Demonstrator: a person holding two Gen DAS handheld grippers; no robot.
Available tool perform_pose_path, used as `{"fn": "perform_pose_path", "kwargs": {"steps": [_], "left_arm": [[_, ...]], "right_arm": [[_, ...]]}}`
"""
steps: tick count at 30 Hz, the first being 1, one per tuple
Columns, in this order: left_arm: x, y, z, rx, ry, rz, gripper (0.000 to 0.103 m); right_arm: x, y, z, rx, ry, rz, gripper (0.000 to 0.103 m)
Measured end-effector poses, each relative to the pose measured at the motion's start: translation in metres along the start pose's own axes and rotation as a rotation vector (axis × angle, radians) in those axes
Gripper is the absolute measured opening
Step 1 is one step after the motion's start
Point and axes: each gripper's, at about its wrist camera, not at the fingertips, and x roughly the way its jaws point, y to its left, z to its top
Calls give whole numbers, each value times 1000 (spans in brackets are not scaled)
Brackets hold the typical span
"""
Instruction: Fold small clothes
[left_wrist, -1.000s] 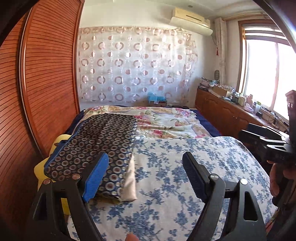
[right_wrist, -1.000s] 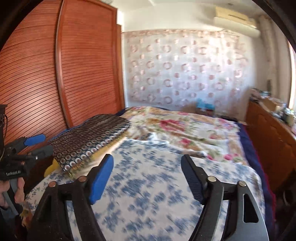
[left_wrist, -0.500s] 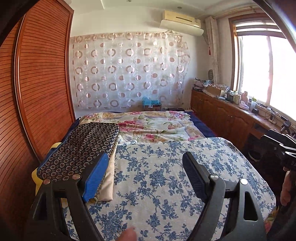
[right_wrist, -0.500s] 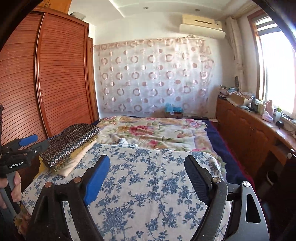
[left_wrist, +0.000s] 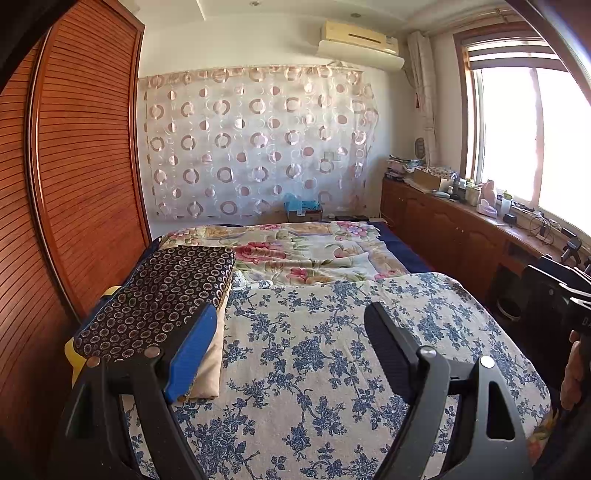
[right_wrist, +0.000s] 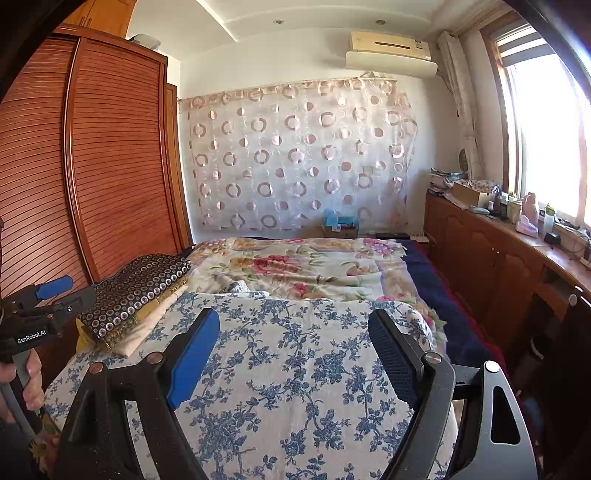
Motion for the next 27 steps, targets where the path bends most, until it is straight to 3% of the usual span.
{"fn": "perform_pose_path", "kwargs": {"steps": [27], "left_arm": [[-14, 0, 4, 8, -35, 5, 83]], "right_arm": [[4, -29, 0, 3, 1, 1, 84]]}}
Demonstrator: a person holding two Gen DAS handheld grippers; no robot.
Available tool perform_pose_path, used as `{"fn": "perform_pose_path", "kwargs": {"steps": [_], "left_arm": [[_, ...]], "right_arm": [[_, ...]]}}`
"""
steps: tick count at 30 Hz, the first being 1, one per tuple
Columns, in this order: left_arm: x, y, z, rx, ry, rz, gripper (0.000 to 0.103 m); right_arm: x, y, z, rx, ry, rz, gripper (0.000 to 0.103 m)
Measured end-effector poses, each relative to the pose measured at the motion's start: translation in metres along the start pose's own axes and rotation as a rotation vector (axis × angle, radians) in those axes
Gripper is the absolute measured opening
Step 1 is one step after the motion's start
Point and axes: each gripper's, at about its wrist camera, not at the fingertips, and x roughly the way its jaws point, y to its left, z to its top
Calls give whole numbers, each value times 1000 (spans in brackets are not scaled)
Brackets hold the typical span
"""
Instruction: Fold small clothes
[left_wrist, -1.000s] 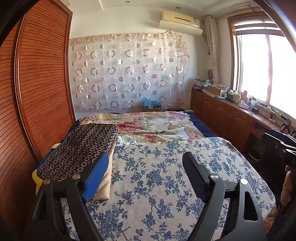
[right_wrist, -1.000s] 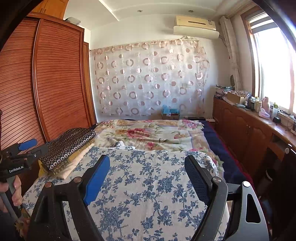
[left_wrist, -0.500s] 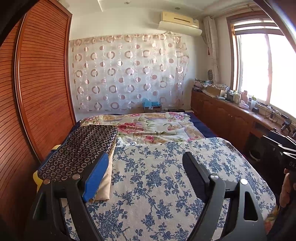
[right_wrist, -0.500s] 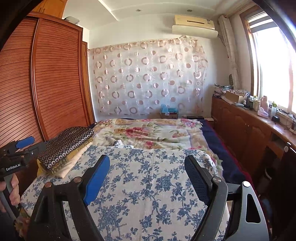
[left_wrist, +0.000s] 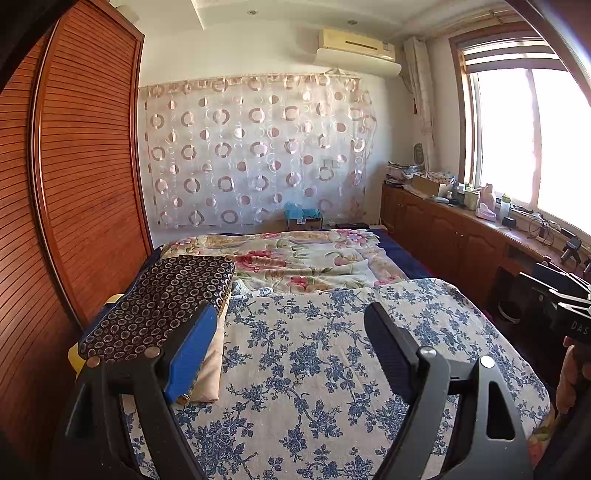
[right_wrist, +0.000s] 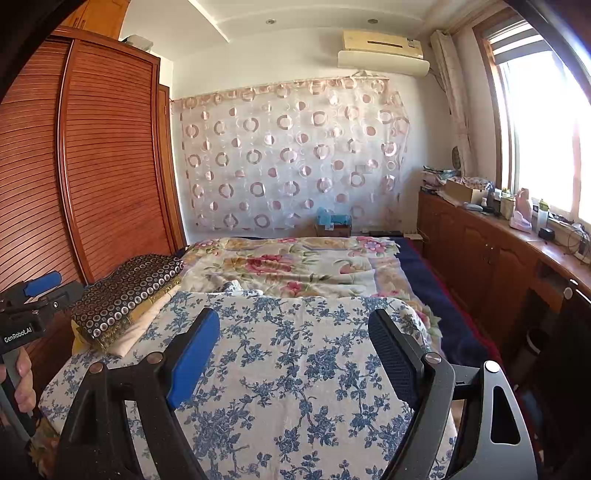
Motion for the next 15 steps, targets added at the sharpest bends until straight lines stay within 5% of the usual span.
{"fn": "perform_pose_path", "kwargs": {"steps": [15], "left_arm": [[1, -1, -2, 3, -1, 1, 83]], "right_arm": [[-3, -7, 0, 1, -5, 9, 84]]}}
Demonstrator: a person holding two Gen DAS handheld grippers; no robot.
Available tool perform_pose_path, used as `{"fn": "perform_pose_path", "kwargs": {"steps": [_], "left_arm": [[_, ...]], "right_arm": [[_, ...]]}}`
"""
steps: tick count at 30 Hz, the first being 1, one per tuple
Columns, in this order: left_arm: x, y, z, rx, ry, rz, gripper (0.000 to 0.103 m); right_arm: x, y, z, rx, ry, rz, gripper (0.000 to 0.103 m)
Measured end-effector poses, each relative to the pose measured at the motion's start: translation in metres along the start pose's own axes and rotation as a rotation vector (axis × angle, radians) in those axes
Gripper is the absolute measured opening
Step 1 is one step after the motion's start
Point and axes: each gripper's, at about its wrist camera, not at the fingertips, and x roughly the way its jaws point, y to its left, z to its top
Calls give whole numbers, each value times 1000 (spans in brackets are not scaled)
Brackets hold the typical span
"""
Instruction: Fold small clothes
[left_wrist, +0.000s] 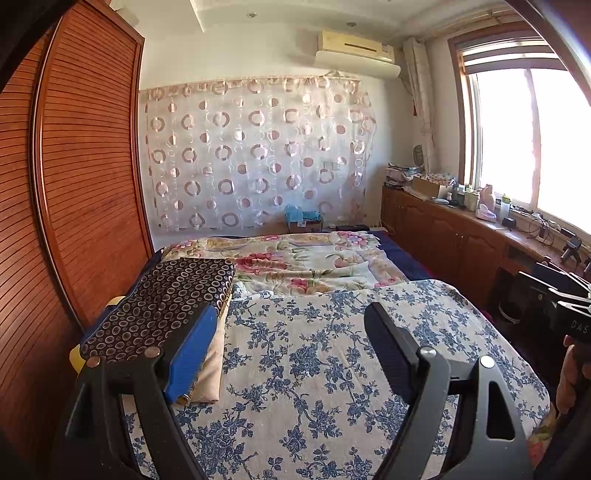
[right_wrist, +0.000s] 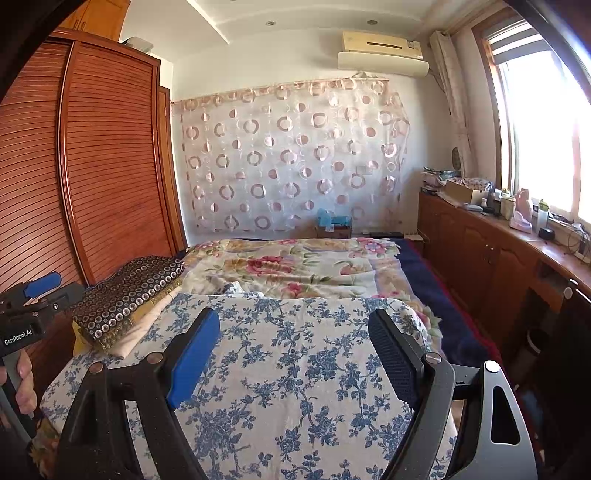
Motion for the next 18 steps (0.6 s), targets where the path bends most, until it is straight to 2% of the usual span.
{"fn": "perform_pose_path", "kwargs": {"steps": [18], "left_arm": [[-2, 3, 7, 1, -5, 6, 83]], "right_arm": [[-1, -6, 0, -2, 3, 4, 84]]}}
